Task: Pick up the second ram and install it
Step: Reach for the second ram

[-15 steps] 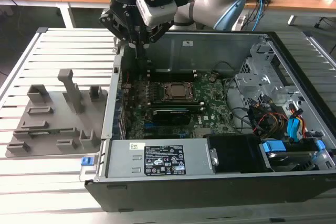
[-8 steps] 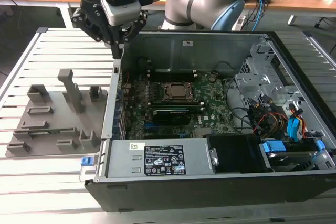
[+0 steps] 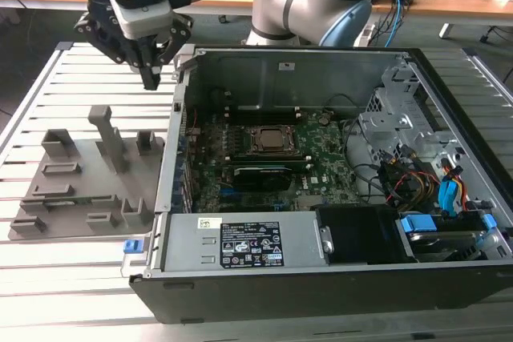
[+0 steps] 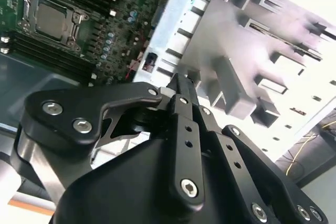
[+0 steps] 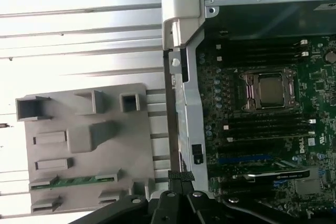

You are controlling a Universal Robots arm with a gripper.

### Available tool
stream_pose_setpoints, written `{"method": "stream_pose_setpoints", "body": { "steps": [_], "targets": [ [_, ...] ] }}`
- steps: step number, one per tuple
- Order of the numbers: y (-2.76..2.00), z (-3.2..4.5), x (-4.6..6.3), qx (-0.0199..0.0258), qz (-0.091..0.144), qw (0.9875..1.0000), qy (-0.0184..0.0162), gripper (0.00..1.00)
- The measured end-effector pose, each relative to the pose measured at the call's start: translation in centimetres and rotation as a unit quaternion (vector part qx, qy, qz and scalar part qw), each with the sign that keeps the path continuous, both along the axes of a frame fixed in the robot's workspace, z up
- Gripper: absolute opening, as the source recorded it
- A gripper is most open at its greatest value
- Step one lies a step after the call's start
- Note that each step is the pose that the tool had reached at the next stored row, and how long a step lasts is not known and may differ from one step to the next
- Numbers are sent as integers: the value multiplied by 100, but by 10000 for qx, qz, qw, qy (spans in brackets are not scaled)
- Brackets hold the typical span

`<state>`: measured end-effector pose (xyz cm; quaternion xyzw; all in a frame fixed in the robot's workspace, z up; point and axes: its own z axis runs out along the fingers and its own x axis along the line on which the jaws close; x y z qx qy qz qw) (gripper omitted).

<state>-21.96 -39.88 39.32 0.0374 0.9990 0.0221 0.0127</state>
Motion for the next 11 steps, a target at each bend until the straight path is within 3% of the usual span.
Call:
{"method": "stream_pose_setpoints", "body": {
  "steps": [6,11],
  "targets": [
    [0,-1,-322,0,0,10000,-1,11],
    [0,-2,-422,0,0,10000,-1,11]
  ]
}}
